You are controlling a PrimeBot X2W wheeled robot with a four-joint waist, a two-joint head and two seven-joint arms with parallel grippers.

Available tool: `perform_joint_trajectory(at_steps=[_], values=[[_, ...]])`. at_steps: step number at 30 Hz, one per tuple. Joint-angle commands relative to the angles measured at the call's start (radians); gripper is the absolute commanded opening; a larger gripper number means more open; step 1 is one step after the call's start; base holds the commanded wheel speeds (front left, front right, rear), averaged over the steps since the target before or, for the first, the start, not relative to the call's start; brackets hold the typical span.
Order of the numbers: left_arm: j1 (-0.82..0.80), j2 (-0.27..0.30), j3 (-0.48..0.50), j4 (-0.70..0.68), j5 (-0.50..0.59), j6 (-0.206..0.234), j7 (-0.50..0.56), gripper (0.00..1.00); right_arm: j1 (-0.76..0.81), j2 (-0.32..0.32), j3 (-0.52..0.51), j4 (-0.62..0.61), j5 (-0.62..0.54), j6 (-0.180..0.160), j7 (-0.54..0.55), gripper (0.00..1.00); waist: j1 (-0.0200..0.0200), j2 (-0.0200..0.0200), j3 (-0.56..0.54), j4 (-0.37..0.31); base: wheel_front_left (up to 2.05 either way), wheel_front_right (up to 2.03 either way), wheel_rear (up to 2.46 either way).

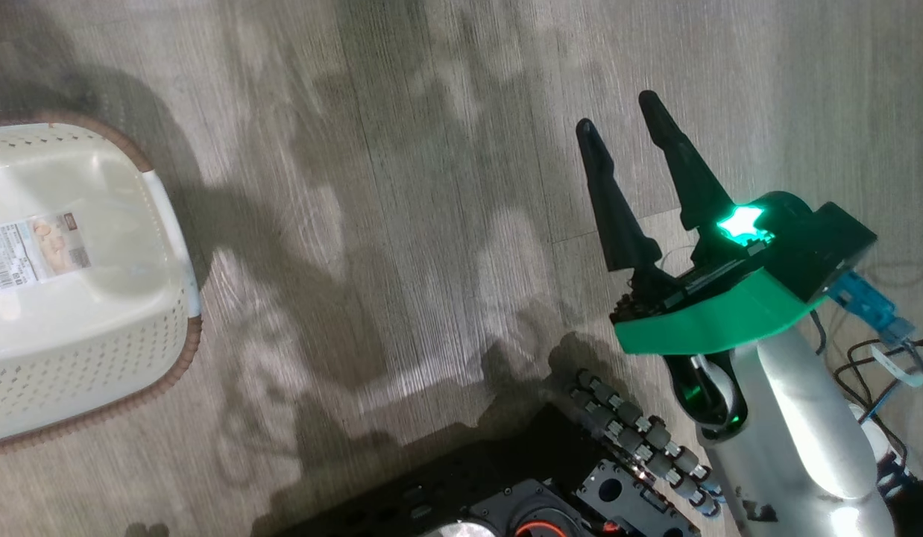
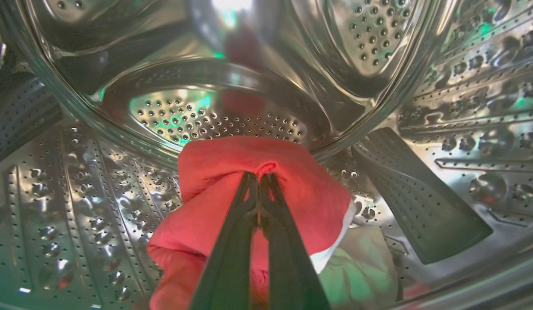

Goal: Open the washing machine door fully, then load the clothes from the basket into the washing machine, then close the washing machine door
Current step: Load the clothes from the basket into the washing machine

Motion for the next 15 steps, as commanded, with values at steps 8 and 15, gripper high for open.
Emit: perform_joint_trajectory(at_steps=[8, 15], values=[[-0.006, 0.034, -0.024, -0.014, 0.009, 0.014, -0.025, 1.00, 0.010, 0.000, 0.006, -0.010, 0.001, 0.000, -0.009, 1.00, -0.0001, 0.0000, -0.024, 0.013, 0.00, 0.00, 0.00], [0.066, -0.008, -0.021, -0.032, -0.023, 0.012, -0.030, 1.00, 0.008, 0.000, -0.006, -0.002, -0.020, 0.000, -0.009, 1.00, -0.0001, 0.0000, -0.083, 0.048, 0.00, 0.00, 0.00]])
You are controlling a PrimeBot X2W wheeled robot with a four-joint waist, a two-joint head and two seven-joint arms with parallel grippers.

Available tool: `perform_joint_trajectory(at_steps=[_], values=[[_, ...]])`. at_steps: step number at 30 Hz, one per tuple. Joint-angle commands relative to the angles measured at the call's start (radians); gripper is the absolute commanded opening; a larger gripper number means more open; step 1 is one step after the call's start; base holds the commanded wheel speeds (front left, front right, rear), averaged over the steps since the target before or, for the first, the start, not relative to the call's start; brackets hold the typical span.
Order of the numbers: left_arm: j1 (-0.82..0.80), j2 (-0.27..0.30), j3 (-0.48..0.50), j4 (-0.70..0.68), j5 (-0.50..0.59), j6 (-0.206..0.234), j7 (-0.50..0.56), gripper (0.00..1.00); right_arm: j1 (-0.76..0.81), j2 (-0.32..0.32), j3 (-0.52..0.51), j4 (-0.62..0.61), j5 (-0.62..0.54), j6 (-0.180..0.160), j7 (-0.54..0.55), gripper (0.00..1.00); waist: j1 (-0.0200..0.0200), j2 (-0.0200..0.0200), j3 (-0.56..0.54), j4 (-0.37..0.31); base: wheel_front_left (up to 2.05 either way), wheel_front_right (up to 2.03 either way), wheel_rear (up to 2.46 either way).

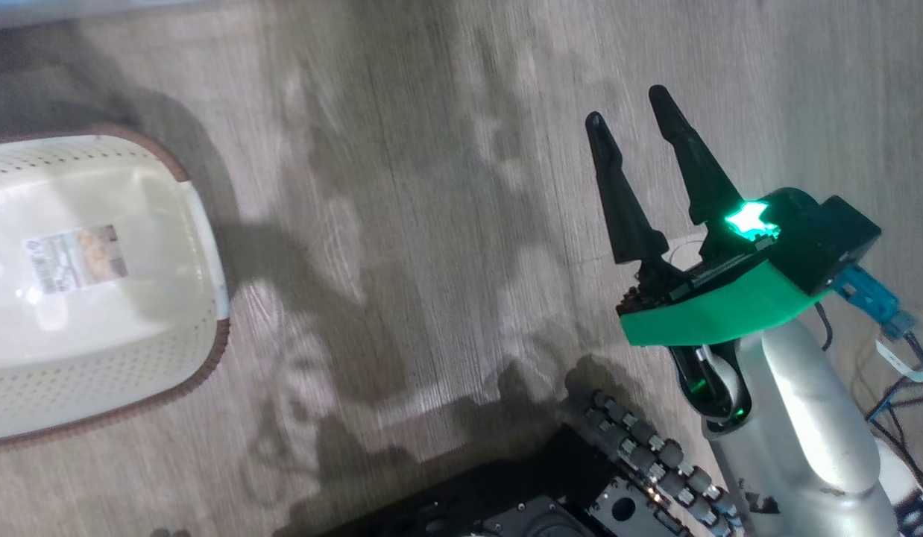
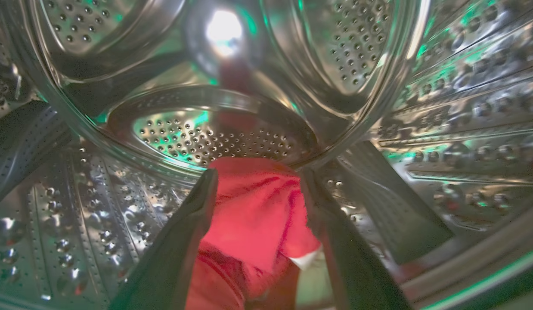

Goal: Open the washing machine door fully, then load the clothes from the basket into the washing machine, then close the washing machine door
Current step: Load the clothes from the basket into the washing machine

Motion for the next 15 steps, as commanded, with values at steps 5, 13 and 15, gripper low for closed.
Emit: perform_joint_trajectory(at_steps=[5, 13, 15], values=[[0.120, -0.005, 0.017, -0.084, -0.028, 0.003, -0.006, 1.00, 0.026, 0.000, -0.007, -0.005, -0.034, 0.000, -0.009, 1.00, 0.0000, -0.0001, -0.090, 0.048, 0.00, 0.00, 0.00], [0.308, -0.064, 0.029, -0.125, -0.060, -0.003, -0.006, 1.00, 0.055, 0.000, -0.029, 0.019, -0.068, 0.000, -0.009, 1.00, 0.0000, -0.0001, -0.226, 0.093, 0.00, 0.00, 0.00], [0.369, -0.084, 0.038, -0.140, -0.072, -0.004, -0.006, 1.00, 0.070, 0.000, -0.039, 0.026, -0.079, 0.000, -0.009, 1.00, 0.0000, -0.0001, -0.270, 0.106, 0.00, 0.00, 0.00]])
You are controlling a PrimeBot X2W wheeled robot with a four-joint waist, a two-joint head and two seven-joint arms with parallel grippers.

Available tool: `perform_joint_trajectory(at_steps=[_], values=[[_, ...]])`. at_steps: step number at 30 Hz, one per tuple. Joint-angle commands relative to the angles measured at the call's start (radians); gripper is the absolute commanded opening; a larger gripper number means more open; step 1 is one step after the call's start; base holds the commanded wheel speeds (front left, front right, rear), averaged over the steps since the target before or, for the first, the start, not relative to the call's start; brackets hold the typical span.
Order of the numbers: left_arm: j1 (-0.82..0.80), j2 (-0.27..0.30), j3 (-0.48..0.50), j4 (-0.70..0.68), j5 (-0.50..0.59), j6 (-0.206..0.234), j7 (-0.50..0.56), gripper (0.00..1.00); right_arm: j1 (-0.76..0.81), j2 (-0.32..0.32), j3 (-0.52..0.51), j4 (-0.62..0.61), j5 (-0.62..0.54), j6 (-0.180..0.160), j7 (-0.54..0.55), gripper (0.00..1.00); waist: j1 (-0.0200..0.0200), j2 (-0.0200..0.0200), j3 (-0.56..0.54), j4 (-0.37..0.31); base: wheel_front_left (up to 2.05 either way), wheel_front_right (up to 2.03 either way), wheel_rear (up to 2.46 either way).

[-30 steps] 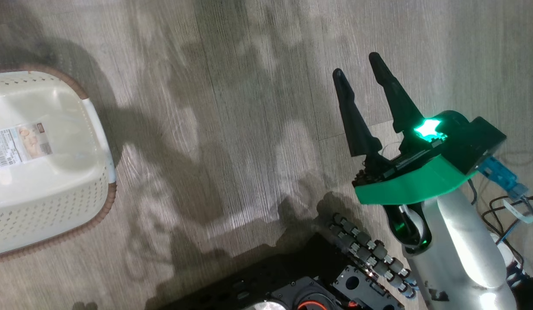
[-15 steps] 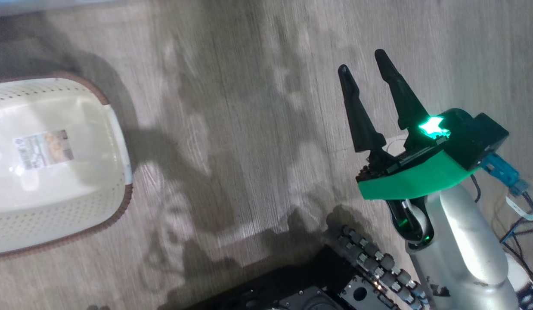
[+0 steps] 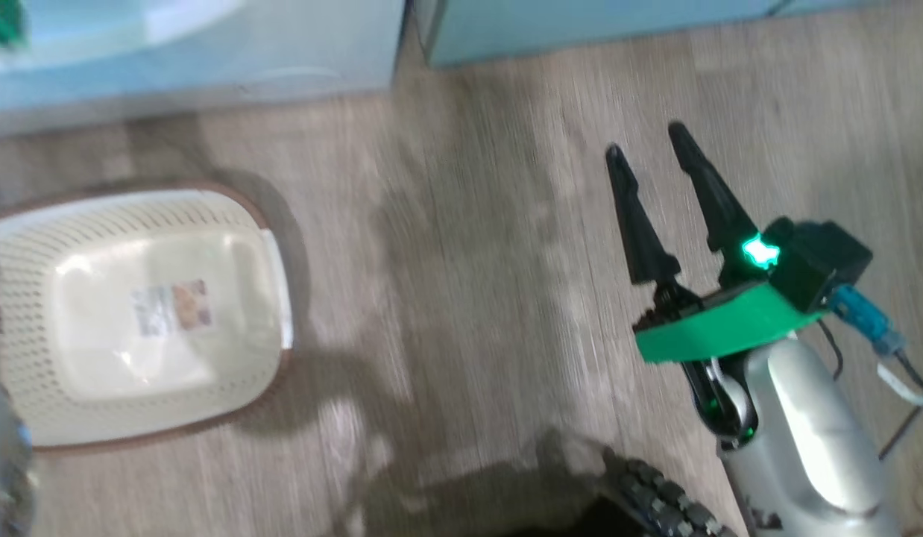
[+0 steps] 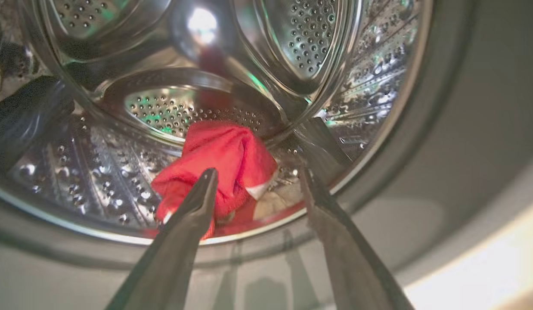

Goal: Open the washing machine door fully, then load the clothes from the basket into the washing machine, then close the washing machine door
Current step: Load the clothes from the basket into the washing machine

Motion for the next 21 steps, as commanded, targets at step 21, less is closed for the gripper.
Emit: perform_joint_trajectory(at_steps=[21], values=[[0.708, -0.193, 0.060, -0.401, -0.001, 0.007, -0.005, 1.00, 0.218, 0.000, -0.059, 0.030, -0.069, 0.000, -0.009, 1.00, 0.0000, -0.0001, -0.502, 0.175, 0.00, 0.00, 0.00]])
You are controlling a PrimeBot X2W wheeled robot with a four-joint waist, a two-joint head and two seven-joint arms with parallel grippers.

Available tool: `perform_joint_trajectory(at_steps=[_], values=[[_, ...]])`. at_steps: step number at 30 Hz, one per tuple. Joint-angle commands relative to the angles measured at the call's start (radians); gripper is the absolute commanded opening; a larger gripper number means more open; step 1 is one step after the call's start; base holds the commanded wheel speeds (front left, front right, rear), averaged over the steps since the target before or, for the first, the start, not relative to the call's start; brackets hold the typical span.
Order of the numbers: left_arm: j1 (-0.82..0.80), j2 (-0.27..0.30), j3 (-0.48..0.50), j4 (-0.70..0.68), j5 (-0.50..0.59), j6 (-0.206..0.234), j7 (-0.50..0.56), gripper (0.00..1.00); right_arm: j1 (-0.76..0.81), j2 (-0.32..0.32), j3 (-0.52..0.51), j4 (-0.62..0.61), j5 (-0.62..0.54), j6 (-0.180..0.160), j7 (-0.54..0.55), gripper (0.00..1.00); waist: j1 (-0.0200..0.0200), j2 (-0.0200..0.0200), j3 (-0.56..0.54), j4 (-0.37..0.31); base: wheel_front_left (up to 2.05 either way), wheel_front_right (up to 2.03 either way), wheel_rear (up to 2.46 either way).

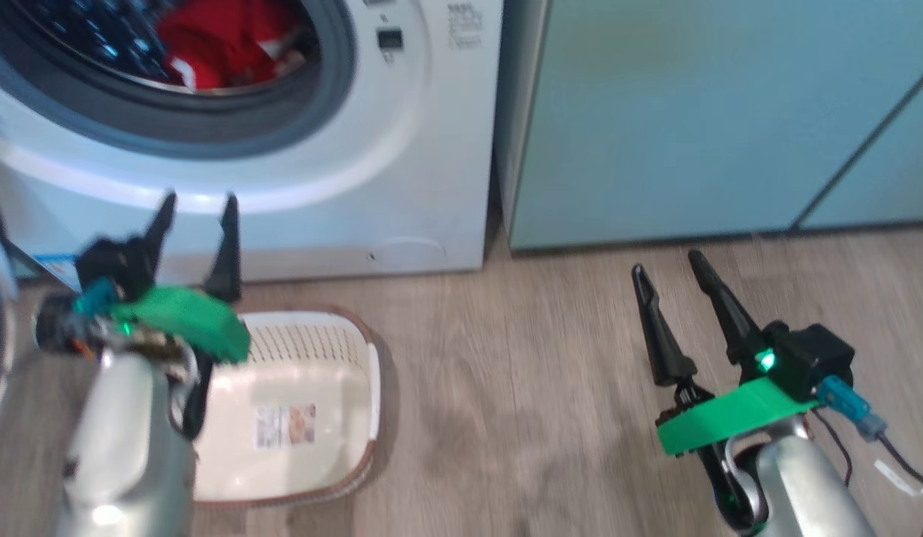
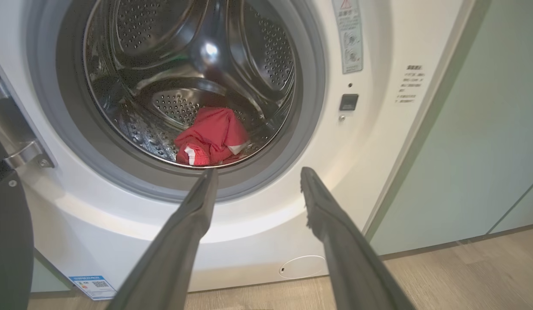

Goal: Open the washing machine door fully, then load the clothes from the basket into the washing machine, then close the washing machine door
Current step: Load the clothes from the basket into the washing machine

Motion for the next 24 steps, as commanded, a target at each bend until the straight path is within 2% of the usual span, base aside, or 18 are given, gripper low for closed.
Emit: perform_joint_trajectory(at_steps=[1, 9, 17, 24], values=[[0.008, 0.012, 0.037, -0.055, 0.007, 0.009, -0.005, 1.00, -0.003, 0.000, 0.022, -0.028, -0.005, 0.000, -0.009, 1.00, 0.0001, -0.0001, -0.066, 0.031, 0.00, 0.00, 0.00], [0.238, -0.043, 0.053, -0.233, 0.025, 0.018, -0.005, 1.00, 0.040, -0.003, 0.021, -0.024, -0.002, 0.000, -0.009, 1.00, 0.0001, -0.0001, -0.143, 0.040, 0.00, 0.00, 0.00], [0.360, -0.067, 0.007, -0.334, 0.033, 0.024, -0.005, 1.00, 0.080, -0.004, -0.001, -0.029, 0.003, 0.000, -0.009, 1.00, 0.0001, -0.0001, -0.186, 0.059, 0.00, 0.00, 0.00], [0.421, -0.071, -0.064, -0.374, 0.010, 0.070, -0.005, 1.00, 0.123, -0.003, -0.015, -0.034, 0.008, 0.000, -0.009, 1.00, 0.0001, -0.0001, -0.208, 0.082, 0.00, 0.00, 0.00]])
